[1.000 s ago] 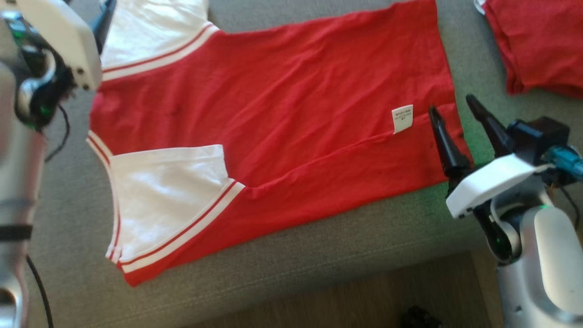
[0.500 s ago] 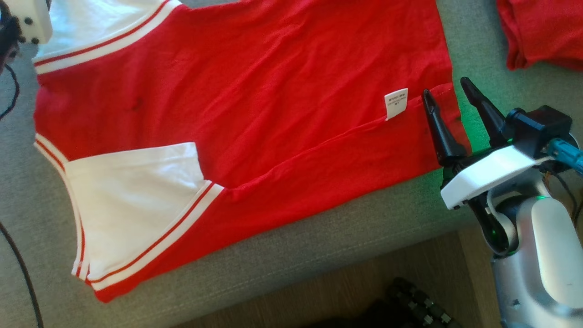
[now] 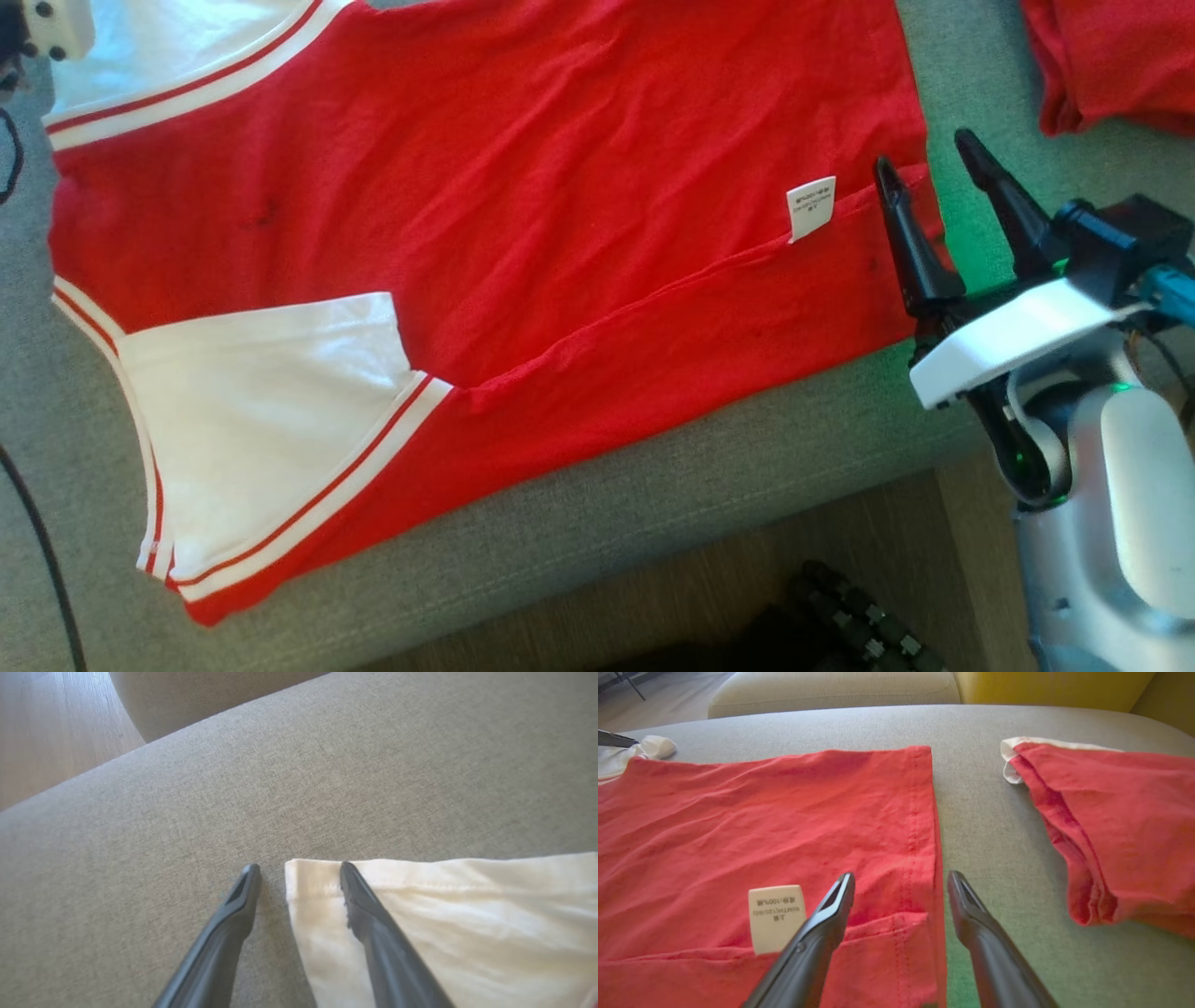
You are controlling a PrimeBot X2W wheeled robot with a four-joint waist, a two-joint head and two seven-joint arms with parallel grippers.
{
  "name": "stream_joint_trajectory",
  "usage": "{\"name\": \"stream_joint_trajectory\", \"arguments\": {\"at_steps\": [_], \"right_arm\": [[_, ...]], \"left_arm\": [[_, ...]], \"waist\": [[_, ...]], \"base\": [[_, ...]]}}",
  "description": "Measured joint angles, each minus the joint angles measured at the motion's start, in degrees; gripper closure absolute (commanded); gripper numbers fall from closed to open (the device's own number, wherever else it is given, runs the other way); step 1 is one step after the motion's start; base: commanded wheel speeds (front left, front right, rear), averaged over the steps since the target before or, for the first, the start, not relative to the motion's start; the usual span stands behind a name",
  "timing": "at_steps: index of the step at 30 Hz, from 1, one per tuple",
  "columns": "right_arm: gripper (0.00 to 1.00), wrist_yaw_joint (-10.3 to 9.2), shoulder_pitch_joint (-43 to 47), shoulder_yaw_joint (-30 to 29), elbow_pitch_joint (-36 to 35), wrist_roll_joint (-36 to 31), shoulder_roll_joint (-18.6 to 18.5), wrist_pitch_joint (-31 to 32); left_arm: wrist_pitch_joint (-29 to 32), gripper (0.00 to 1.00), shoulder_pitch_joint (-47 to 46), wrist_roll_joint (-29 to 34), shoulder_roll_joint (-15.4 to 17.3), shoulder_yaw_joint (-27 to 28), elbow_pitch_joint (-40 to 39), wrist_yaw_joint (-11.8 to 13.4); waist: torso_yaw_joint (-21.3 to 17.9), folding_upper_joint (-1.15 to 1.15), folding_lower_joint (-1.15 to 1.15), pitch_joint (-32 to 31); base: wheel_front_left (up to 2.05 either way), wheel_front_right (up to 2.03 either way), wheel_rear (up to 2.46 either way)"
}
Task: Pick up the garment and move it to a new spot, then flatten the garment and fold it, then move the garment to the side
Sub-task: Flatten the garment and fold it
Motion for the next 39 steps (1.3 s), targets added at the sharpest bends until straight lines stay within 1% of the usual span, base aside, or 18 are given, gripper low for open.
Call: {"name": "stream_joint_trajectory", "arguments": {"at_steps": [1, 2, 9, 14, 17, 21, 25, 30, 31, 32, 34, 38, 39], "right_arm": [[0.00, 0.00, -0.30, 0.01, -0.11, -0.01, 0.00, 0.00], [0.00, 0.00, -0.54, 0.04, -0.19, -0.01, 0.00, 0.01], [0.00, 0.00, -2.91, 1.29, -0.01, 0.16, -0.09, 1.23], [0.00, 0.00, -9.67, 1.38, 4.55, 3.97, -0.05, 4.37], [0.00, 0.00, -15.62, 1.03, 8.82, 4.01, -0.03, 6.52], [0.00, 0.00, -23.66, 0.36, 16.90, 2.22, -0.02, 7.87], [0.00, 0.00, -29.50, 0.23, 25.38, 1.25, -0.03, 7.84], [0.00, 0.00, -35.12, 0.55, 34.56, 0.54, -0.01, 7.57], [0.02, 0.00, -36.06, 0.56, 36.09, 0.34, -0.01, 7.06], [0.06, 0.00, -36.92, 0.58, 37.50, 0.34, -0.01, 6.62], [0.21, 0.00, -38.40, 0.80, 40.03, 0.36, -0.01, 6.06], [0.63, 0.00, -40.24, 1.46, 44.23, 0.36, -0.01, 5.22], [0.77, 0.00, -40.57, 1.71, 45.19, 0.36, -0.01, 5.08]], "left_arm": [[0.11, 0.95, -0.06, -0.35, 0.10, -0.34, 0.01, 0.00], [0.54, 1.00, -0.15, -0.78, 0.14, -0.76, 0.03, 0.00], [1.51, 1.00, -0.51, -3.31, 1.15, -2.70, 0.08, 0.00], [1.19, 1.00, -0.55, -3.83, 1.86, -4.12, -0.05, 0.00], [0.46, 1.00, -0.58, -4.49, 2.10, -5.43, -0.32, 0.00], [-0.35, 1.00, -0.87, -5.42, 2.78, -6.79, -0.62, 0.00], [-0.78, 1.00, -1.19, -7.64, 2.92, -7.33, -1.22, 0.00], [-0.78, 1.00, -2.18, -8.27, 3.14, -9.03, -1.93, 0.00], [-0.79, 1.00, -2.23, -8.27, 3.15, -9.34, -2.00, 0.00], [-0.85, 1.00, -2.25, -8.34, 3.16, -9.67, -2.04, 0.00], [-0.93, 1.00, -2.37, -8.93, 3.22, -10.40, -2.09, 0.00], [-1.19, 1.00, -2.94, -9.47, 3.27, -11.21, -2.08, 0.00], [-1.35, 1.00, -3.02, -9.80, 3.30, -11.41, -2.07, 0.00]], "waist": [[0.03, 0.00, 0.00, -0.07], [0.03, 0.00, 0.00, -0.13], [-0.25, 0.00, 0.00, -0.46], [-0.32, 0.00, 0.00, -0.78], [-0.04, 0.00, 0.00, -0.91], [0.17, 0.00, 0.00, -0.88], [0.51, 0.00, 0.00, -0.95], [1.34, 0.00, 0.00, -0.58], [1.53, 0.00, 0.00, -0.50], [1.71, 0.00, 0.00, -0.41], [2.04, 0.00, 0.00, -0.21], [2.44, 0.00, 0.00, 0.03], [2.48, 0.00, 0.00, 0.01]], "base": [[0.00, 0.00, 0.00], [0.00, 0.00, 0.00], [0.00, 0.00, 0.00], [0.00, 0.00, 0.00], [0.00, 0.00, 0.00], [0.00, 0.00, 0.00], [0.00, 0.00, 0.00], [0.00, 0.00, 0.00], [0.00, 0.00, 0.00], [0.00, 0.00, 0.00], [0.00, 0.00, 0.00], [0.00, 0.00, 0.00], [0.00, 0.00, 0.00]]}}
